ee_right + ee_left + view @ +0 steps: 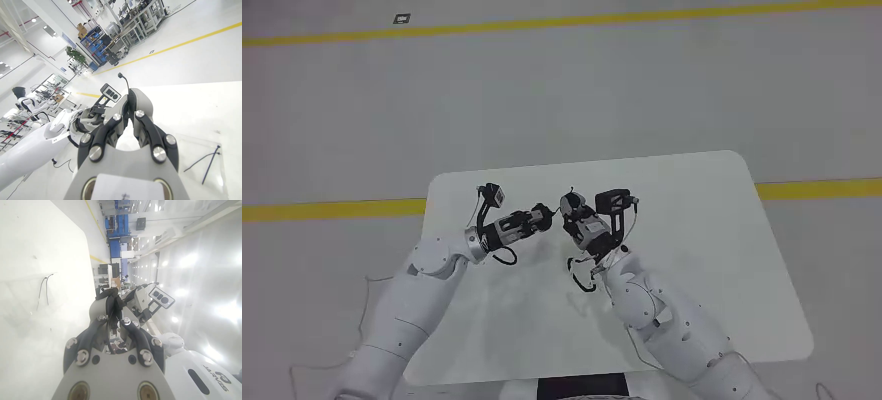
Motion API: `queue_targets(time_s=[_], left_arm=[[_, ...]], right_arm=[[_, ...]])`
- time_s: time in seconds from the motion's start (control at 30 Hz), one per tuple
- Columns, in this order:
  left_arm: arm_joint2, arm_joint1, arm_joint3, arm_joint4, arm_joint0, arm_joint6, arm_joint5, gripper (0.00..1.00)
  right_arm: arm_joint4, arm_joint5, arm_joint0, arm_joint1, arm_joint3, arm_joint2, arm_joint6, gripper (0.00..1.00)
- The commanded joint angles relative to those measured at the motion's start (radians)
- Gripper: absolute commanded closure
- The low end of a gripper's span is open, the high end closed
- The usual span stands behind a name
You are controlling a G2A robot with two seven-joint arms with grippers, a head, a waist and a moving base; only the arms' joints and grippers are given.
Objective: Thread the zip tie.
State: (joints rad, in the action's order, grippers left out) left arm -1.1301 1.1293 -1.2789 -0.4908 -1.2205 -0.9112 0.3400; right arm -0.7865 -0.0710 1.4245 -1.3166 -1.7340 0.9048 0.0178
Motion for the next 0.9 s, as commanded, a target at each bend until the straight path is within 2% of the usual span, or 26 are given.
queue_targets(time_s=[0.0,0.87], left_arm=[[0.0,0.0,0.0,0.0,0.0,0.0,0.0,1.0],[0.0,0.0,0.0,0.0,0.0,0.0,0.0,1.0]], right_arm=[[-0.005,-0.004,0.0,-0.002,0.001,-0.001,0.001,1.0],[-0.038,-0.029,0.003,-0.025,0.016,0.001,-0.001,1.0]])
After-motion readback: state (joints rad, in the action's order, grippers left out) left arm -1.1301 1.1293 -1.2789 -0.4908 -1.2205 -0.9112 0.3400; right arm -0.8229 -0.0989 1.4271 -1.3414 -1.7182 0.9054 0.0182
